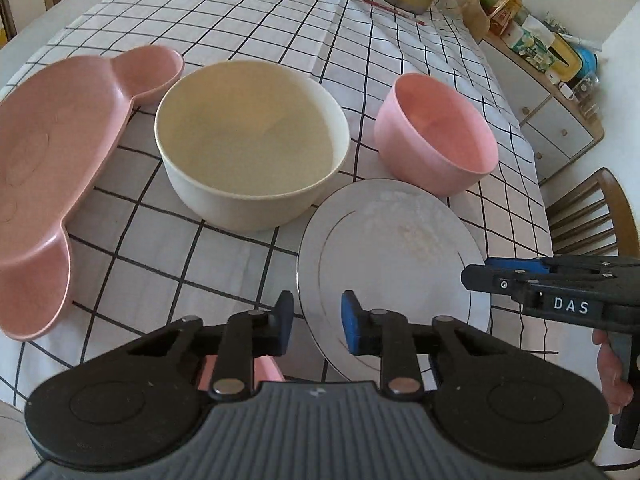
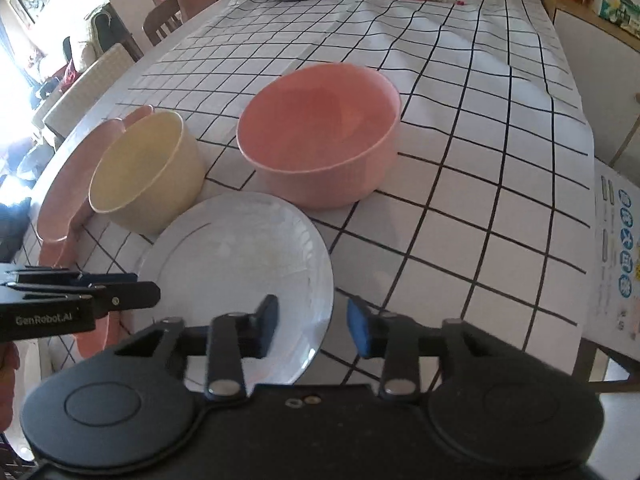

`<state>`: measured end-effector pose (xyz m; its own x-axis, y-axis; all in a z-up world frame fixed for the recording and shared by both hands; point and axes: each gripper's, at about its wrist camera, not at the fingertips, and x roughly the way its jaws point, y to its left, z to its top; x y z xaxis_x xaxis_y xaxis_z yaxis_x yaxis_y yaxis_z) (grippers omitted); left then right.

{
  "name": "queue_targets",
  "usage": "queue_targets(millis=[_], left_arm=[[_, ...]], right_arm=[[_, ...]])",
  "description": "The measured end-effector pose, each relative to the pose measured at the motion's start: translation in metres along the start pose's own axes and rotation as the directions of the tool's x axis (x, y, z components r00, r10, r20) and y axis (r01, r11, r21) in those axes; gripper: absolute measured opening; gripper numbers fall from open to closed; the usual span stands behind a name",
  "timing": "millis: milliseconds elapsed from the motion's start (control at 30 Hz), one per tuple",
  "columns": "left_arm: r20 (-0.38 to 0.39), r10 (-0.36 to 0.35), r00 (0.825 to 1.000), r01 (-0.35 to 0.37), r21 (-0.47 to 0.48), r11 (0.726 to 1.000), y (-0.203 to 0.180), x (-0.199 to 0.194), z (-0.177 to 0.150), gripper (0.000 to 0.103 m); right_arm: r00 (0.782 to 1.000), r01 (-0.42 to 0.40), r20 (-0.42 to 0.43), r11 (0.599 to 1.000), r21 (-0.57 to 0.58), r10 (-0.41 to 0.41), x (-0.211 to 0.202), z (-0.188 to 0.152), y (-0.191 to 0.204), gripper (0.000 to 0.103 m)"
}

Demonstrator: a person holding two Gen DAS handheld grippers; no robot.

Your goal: Organize plates and bowls

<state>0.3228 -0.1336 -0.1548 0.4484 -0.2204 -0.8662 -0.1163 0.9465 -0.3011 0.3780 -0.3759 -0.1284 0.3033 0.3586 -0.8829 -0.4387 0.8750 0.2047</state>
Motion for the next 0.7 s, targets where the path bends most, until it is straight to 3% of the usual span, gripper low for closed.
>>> queue_targets(millis=[167,400,700], left_arm=[[-0.007,-0.003,1.000,0.003,-0.025,1.000,0.003,0.001,-0.001,0.017],[-0.008,-0.017,1.000,0.017,-0.052,0.999,0.009,0.002,-0.001,0.012],[-0.004,-0.032,0.999,0.032,-0.012,0.999,0.008,0.001,-0.004,0.011]], right_arm=[[1.000,-0.014,-0.017,1.000,0.028,0.015,0.004,0.001,-0.006,0.012],[1.000,-0.018,-0.011,0.999,0.043,0.018,0.003,0.000,-0.006,0.010],[1.000,-0.003,-0.013,0.999,0.034,0.003,-0.005,-0.011,-0.002,0.010]])
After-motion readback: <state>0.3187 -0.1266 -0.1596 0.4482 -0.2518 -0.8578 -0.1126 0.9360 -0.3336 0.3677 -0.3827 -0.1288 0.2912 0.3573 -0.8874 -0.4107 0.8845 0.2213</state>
